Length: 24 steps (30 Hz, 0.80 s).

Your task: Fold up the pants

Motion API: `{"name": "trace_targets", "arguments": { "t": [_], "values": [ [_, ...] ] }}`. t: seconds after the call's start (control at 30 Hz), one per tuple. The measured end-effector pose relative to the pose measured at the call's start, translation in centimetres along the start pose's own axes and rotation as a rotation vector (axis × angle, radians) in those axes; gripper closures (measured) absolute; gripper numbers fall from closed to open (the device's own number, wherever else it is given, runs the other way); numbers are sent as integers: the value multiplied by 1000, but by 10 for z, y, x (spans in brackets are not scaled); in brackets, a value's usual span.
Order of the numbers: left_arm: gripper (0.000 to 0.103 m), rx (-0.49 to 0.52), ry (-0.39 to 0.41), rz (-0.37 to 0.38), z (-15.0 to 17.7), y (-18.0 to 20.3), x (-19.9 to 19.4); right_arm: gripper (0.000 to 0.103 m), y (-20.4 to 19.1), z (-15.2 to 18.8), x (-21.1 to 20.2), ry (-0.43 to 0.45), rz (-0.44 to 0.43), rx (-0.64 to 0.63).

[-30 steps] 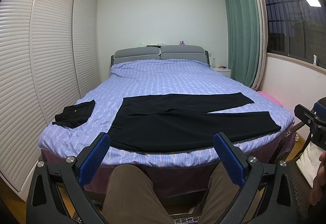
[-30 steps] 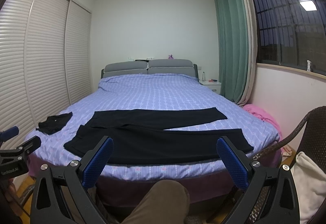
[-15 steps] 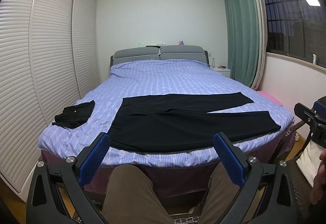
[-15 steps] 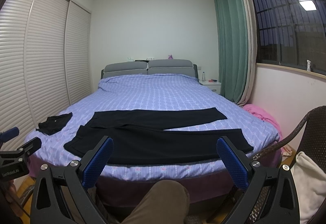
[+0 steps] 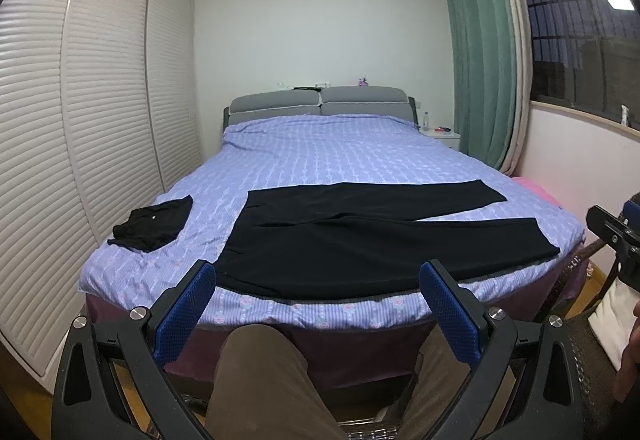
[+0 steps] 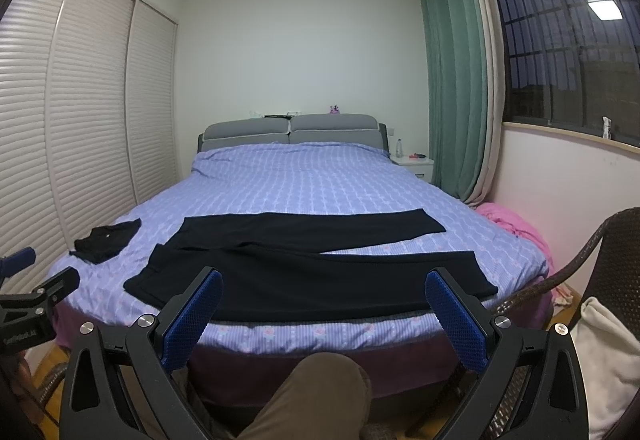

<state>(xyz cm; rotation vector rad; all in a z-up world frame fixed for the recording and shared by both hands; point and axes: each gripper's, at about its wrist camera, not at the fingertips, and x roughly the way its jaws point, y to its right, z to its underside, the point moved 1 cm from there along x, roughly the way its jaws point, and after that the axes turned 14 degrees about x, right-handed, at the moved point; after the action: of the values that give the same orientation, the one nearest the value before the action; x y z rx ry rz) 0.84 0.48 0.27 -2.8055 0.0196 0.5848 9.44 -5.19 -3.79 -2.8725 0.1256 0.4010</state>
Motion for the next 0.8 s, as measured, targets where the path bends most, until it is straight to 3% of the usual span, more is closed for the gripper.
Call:
{"name": "trace_targets", "arguments": {
  "t": [0.43,0.8],
  "values": [
    [0,19,-89,25,-18,3,75,0,6,-25,56,-8,62,-6],
    [0,144,-81,78,-72,25,159,0,4,-54,129,17,121,-70]
  ]
}}
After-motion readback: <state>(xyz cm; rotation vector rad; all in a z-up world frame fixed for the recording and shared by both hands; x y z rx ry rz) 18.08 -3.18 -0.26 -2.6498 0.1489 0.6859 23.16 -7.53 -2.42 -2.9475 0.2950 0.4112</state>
